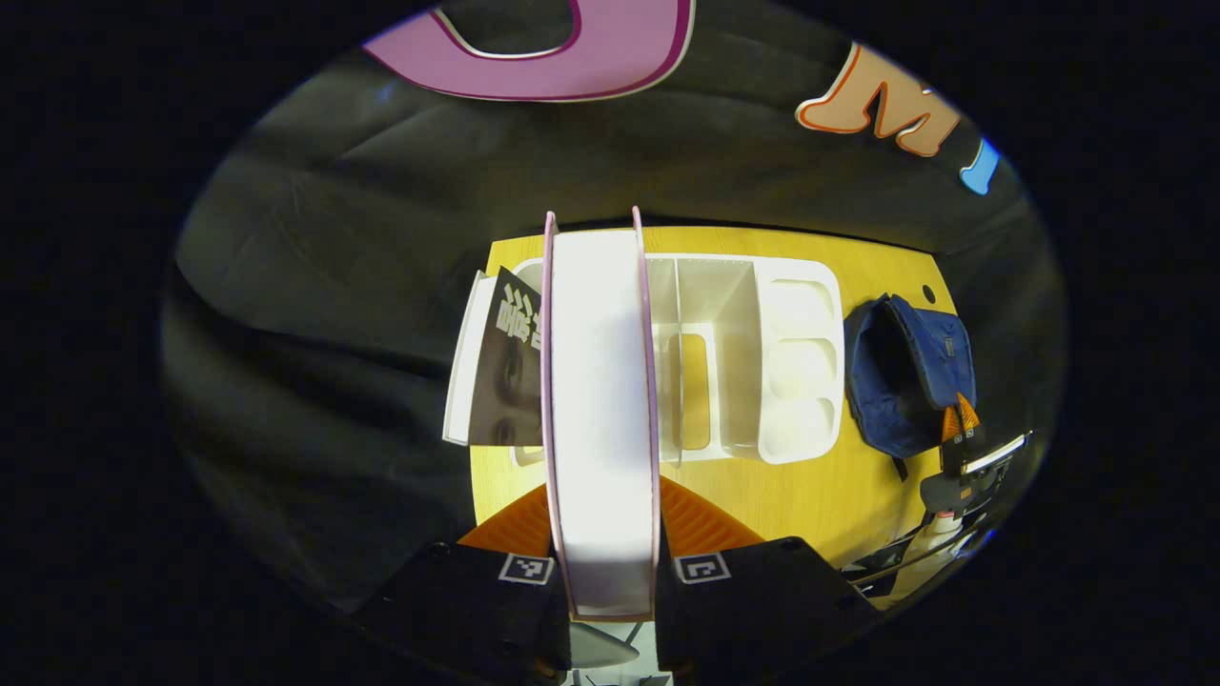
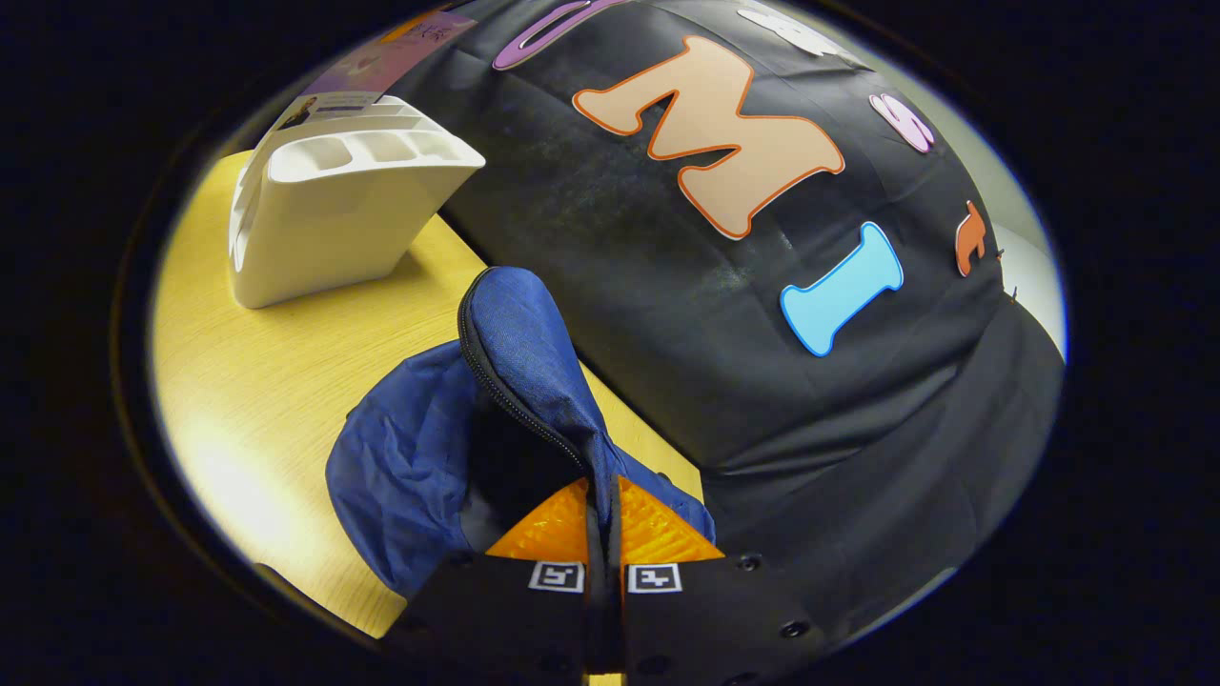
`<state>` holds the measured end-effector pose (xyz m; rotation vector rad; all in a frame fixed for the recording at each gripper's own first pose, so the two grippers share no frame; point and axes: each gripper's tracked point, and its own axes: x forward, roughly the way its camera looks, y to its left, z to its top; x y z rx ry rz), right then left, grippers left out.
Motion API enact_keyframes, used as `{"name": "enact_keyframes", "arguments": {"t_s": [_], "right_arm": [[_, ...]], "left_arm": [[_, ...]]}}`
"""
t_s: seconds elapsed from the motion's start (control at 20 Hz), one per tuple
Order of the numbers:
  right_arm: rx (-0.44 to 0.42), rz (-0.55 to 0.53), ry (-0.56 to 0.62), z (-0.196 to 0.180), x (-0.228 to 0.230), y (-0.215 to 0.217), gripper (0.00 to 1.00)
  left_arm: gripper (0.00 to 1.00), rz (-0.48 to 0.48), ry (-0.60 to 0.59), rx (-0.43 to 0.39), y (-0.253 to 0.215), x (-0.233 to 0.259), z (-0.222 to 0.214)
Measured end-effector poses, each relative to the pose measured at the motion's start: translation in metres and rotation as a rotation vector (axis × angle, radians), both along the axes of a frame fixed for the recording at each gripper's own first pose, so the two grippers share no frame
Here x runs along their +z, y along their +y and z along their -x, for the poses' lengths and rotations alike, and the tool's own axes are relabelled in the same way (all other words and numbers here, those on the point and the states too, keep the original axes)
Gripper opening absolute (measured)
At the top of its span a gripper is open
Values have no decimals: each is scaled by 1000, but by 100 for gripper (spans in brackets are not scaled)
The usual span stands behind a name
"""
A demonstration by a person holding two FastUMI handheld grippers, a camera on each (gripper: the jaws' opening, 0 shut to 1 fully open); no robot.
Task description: Open the schoolbag, grab two books from the bookshelf and put them into the schoolbag.
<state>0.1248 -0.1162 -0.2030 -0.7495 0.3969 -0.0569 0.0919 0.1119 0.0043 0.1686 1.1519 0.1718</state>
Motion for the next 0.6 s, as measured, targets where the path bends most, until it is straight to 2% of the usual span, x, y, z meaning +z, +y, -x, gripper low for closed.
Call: {"name": "enact_keyframes", "arguments": {"t_s": [0.35,0.4,0.45,0.6], "right_arm": [[-5,-27,-13,1,2,-3,0],[-3,-30,-12,1,1,-3,0],[0,-29,-12,0,1,-3,0],[4,-32,-16,-1,0,-2,0]], "left_arm": [[31,-13,-81,34,0,38,40],[34,-10,-91,42,0,43,45],[31,-10,-106,53,0,50,51],[31,3,-146,59,-10,63,64]]}}
